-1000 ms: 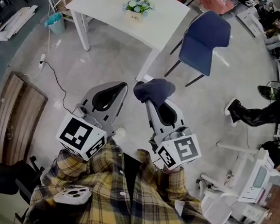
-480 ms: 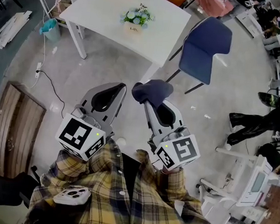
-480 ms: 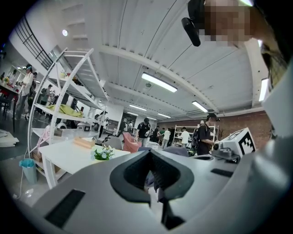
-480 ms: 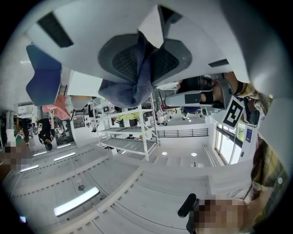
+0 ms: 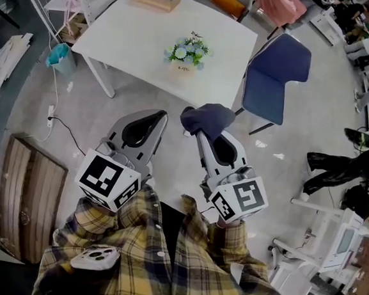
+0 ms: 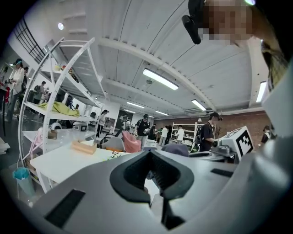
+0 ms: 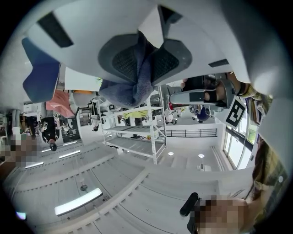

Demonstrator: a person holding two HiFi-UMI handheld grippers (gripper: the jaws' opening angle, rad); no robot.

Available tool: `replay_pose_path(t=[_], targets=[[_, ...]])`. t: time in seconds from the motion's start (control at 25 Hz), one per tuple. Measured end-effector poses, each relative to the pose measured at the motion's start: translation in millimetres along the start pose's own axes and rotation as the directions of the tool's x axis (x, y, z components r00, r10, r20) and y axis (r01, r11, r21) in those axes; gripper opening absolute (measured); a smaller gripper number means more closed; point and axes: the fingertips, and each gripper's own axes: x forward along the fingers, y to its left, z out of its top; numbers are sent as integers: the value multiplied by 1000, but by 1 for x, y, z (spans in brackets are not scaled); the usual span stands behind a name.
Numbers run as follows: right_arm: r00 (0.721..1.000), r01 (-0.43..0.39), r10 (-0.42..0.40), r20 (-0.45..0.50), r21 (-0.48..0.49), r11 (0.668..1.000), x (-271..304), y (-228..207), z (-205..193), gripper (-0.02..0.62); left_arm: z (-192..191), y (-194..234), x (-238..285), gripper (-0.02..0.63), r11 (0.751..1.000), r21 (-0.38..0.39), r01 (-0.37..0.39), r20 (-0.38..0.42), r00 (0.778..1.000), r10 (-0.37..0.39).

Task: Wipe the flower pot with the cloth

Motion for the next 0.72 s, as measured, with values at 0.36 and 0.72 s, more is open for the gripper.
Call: replay_pose_path(t=[0.36, 0.72], targets=[[997, 49, -47, -56, 37, 998, 57, -18, -6, 63, -8, 62, 27, 7, 999, -48, 24, -65, 998, -27], [995, 45, -40, -86, 51, 998, 122, -73, -4, 63, -5, 119, 96, 6, 997, -74, 4, -84, 996, -11]])
